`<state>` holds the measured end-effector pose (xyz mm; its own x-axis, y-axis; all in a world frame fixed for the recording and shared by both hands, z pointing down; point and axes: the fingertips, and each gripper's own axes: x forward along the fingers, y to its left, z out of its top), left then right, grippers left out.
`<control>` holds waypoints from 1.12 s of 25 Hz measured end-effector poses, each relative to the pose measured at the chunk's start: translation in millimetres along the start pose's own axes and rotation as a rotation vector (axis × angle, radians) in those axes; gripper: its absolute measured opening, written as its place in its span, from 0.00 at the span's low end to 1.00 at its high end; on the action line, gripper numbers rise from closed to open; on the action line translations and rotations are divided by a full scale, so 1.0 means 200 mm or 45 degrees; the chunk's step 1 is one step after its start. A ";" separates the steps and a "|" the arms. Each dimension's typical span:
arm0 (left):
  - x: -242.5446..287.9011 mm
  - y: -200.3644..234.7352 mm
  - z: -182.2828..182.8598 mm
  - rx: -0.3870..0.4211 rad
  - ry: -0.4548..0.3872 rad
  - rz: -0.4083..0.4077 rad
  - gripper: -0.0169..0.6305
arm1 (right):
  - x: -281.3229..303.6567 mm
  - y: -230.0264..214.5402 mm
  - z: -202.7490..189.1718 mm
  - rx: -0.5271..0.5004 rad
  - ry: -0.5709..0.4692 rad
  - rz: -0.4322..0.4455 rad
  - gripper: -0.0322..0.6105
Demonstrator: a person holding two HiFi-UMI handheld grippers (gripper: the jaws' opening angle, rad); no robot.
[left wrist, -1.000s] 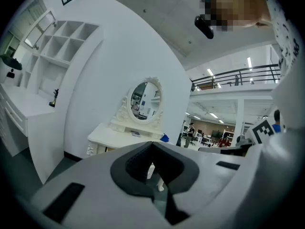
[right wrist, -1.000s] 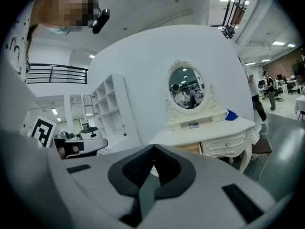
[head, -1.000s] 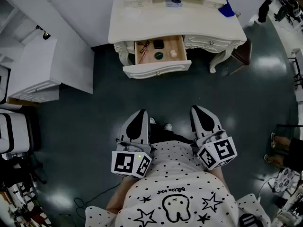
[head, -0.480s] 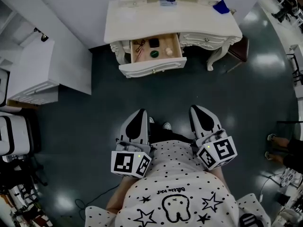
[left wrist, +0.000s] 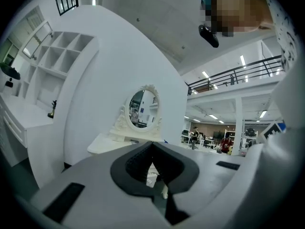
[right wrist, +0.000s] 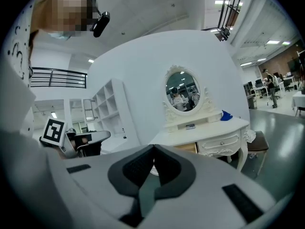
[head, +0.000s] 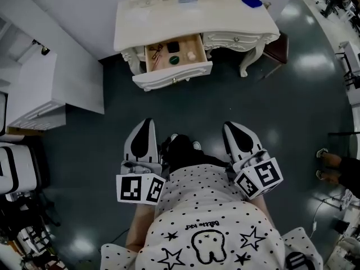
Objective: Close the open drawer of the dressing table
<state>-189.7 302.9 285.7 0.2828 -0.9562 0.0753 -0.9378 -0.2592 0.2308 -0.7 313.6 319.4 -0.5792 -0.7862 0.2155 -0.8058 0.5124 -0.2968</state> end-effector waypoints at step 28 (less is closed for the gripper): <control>0.76 0.60 0.13 -0.043 0.050 0.046 0.05 | 0.59 -0.35 0.14 0.022 0.134 -0.229 0.06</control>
<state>-264.5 123.8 299.6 0.2571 -0.9586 0.1223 -0.9406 -0.2191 0.2595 -9.1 175.8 338.4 -0.4363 -0.8237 0.3623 -0.8959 0.3600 -0.2605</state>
